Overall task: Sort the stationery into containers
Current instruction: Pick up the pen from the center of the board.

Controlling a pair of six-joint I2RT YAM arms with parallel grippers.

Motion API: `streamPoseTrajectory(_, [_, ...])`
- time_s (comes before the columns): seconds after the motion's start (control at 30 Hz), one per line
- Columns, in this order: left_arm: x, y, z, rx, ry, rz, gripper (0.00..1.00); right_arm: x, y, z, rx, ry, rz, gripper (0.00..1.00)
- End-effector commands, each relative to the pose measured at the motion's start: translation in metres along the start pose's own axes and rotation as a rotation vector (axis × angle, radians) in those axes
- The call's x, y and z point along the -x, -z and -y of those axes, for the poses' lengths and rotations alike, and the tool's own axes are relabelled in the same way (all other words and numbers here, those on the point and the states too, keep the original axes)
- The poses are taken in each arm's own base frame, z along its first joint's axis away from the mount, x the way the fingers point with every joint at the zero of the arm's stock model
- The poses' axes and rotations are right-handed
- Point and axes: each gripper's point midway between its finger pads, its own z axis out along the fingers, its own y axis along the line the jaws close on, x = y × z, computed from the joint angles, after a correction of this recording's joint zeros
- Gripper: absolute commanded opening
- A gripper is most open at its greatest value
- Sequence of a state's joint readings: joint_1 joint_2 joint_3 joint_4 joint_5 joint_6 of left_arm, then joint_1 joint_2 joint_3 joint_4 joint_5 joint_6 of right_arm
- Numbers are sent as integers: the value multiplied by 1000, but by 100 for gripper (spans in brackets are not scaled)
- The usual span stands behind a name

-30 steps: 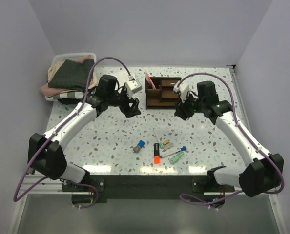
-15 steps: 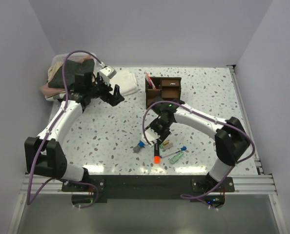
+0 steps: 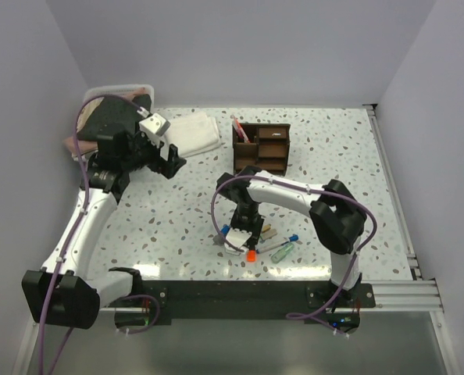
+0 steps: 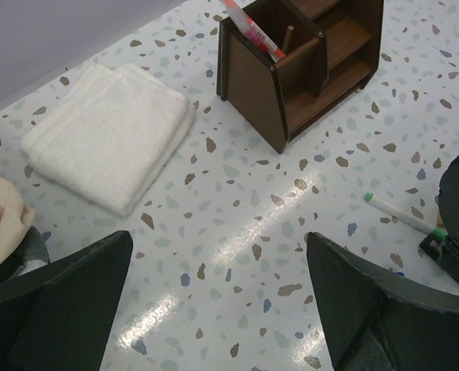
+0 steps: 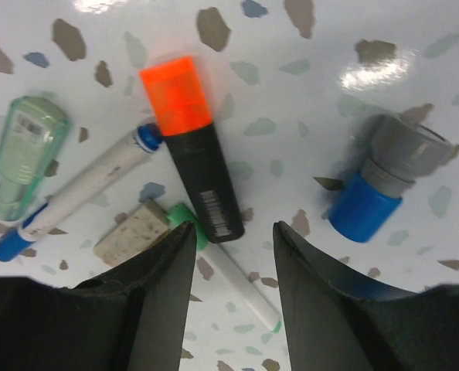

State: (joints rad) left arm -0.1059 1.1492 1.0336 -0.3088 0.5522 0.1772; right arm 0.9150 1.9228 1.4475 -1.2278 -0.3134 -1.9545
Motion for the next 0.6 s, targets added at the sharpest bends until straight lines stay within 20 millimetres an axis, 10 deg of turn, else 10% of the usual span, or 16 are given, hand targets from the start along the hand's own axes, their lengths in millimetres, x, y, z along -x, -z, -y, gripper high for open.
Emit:
streamPoseTrajectory(0.0, [-3,4,-4,29,-32,6,100,8,6,-19,142,225,1,48])
streamPoseTrajectory(0.57, [-4,-1,-13,48,-18,17,100,6,-23,-6,112,210,37,50])
